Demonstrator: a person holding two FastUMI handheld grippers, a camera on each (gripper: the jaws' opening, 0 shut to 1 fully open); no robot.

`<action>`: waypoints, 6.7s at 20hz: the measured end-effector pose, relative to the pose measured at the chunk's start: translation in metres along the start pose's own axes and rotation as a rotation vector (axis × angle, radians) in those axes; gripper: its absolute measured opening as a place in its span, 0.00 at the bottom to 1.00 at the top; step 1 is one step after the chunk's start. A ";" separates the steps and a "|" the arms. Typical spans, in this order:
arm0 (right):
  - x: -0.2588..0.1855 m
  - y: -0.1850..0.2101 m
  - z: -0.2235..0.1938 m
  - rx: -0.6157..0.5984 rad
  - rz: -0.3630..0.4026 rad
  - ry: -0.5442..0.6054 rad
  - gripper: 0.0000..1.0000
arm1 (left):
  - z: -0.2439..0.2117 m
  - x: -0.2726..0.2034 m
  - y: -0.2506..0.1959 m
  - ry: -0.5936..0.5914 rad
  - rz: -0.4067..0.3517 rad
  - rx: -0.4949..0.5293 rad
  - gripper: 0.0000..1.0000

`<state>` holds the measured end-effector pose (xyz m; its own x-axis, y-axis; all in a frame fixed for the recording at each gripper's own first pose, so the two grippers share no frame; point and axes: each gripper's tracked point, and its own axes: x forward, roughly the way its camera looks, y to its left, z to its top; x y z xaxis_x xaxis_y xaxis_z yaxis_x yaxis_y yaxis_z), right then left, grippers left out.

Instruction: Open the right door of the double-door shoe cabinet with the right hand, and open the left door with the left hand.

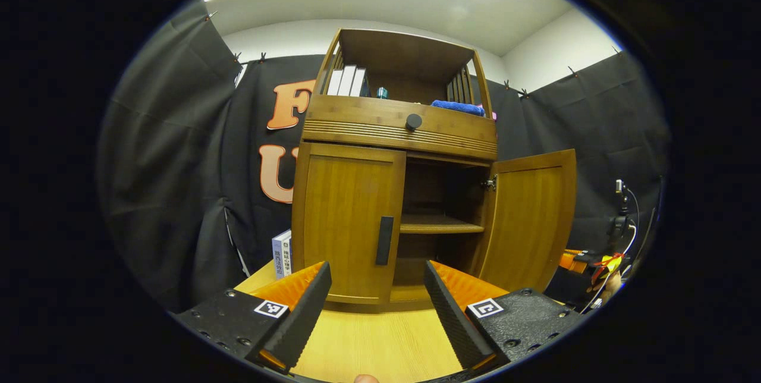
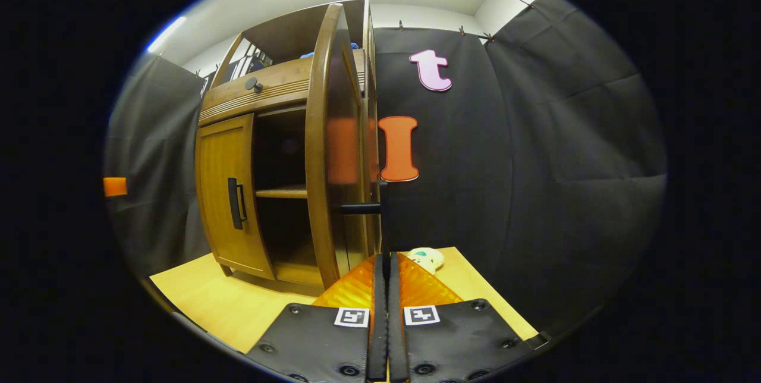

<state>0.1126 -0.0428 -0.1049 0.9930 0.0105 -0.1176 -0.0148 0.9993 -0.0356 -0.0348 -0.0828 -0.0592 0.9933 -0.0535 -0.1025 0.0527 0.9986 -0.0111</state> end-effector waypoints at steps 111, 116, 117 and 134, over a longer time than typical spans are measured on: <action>-0.044 -0.005 0.024 -0.006 -0.098 -0.095 0.98 | -0.073 0.137 0.070 0.069 -0.130 0.103 0.13; -0.044 -0.001 0.023 -0.008 -0.080 -0.091 0.98 | -0.071 0.125 0.089 0.069 -0.108 0.096 0.12; -0.043 0.000 0.023 -0.009 -0.076 -0.091 0.98 | -0.071 0.124 0.093 0.067 -0.104 0.097 0.12; -0.044 0.009 0.019 -0.027 -0.029 -0.073 0.98 | -0.064 0.086 0.177 0.051 0.033 0.118 0.03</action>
<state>0.0714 -0.0338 -0.0811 0.9989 -0.0144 -0.0436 0.0115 0.9978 -0.0645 0.0533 0.0890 -0.1332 0.9882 -0.0178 -0.1518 0.0347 0.9934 0.1094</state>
